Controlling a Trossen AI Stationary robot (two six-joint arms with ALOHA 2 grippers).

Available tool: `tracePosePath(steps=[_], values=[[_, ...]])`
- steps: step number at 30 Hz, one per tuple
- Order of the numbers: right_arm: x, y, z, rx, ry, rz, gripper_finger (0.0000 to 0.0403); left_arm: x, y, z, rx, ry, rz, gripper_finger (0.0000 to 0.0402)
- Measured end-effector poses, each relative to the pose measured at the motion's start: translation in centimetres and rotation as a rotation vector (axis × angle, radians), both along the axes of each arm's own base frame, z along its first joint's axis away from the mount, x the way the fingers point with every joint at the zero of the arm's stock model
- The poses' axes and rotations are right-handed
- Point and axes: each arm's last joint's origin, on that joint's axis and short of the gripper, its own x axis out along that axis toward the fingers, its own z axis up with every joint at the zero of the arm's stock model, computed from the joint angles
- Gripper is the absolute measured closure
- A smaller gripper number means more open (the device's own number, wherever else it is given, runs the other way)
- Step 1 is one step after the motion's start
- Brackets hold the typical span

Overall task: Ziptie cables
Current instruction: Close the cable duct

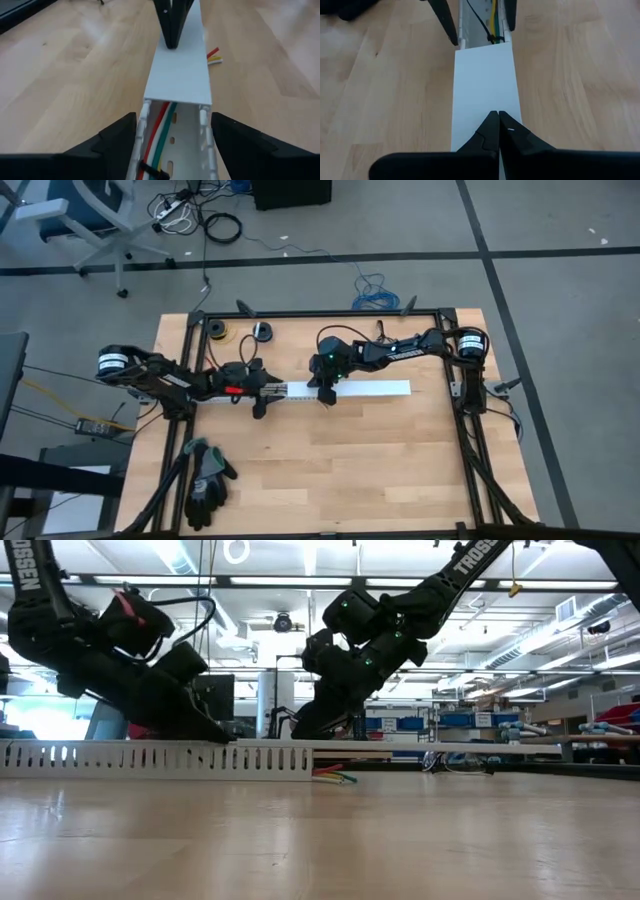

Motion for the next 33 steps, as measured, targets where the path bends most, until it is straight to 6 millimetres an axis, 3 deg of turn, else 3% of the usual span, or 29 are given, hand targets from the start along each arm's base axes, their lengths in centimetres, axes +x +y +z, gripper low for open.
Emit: tracePosePath(steps=[33], values=[[0.0, 0.0, 0.0, 0.018, 0.000, -0.016, 0.0403, -1.5, -0.5, -1.9, -0.053, 0.164, -0.043, 0.0136]])
